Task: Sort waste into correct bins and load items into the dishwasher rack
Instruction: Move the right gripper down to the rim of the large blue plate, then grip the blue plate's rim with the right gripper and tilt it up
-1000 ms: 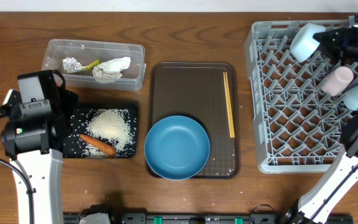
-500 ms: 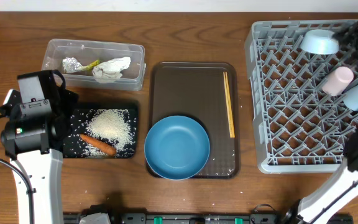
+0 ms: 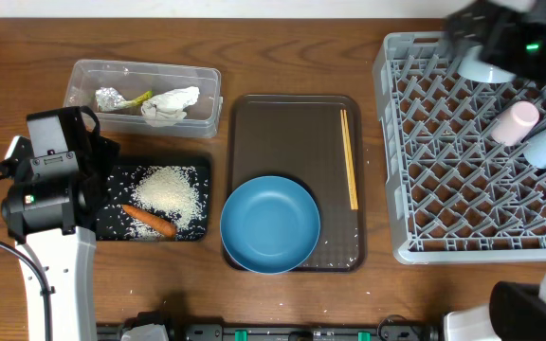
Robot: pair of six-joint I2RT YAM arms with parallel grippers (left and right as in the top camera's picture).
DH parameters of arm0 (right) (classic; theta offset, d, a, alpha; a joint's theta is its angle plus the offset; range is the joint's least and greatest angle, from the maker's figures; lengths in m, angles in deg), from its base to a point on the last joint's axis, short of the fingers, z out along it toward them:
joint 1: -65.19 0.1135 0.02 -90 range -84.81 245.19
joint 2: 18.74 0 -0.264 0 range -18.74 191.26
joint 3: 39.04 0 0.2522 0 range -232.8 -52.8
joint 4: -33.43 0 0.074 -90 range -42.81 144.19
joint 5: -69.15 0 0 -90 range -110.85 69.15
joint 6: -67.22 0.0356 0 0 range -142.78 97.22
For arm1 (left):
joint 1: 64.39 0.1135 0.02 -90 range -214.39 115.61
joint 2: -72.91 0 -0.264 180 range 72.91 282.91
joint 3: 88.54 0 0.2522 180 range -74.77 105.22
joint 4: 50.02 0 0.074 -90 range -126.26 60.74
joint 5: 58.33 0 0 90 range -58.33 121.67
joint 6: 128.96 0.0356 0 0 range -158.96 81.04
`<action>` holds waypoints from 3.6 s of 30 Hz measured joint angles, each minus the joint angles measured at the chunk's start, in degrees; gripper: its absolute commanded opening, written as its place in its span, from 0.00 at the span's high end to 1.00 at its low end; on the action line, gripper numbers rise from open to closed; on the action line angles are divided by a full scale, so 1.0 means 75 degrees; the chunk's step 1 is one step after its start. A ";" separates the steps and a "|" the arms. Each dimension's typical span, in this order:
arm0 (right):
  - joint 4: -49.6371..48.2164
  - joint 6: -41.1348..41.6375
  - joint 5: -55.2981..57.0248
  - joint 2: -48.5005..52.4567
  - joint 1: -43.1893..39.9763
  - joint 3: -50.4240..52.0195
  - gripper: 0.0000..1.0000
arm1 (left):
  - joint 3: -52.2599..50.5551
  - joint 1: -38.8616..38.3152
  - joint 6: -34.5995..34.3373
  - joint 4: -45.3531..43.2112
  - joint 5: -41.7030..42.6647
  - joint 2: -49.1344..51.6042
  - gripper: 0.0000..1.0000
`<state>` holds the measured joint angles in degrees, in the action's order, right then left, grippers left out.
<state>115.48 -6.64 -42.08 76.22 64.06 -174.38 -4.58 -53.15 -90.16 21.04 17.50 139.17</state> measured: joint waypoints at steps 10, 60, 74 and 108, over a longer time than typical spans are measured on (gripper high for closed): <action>0.0259 0.0047 0.0300 0.0991 0.3357 0.0085 0.09 | 0.0000 0.0000 0.0000 0.0003 0.0003 0.0000 0.01; 0.1011 0.1585 0.2063 0.4179 0.5499 0.2655 0.99 | 0.0000 0.0000 0.0000 0.0000 0.0000 0.0000 0.01; 0.1262 0.1545 0.2154 0.4071 0.5251 0.2661 0.98 | 0.0000 0.0000 0.0000 0.0003 0.0000 0.0000 0.01; -0.1075 0.1457 0.2028 0.3535 0.5167 0.4634 0.97 | 0.0000 0.0000 0.0000 0.0000 0.0000 0.0000 0.01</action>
<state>107.42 4.29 -26.87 102.73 102.82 -139.62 -4.58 -53.15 -90.16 21.04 17.50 139.17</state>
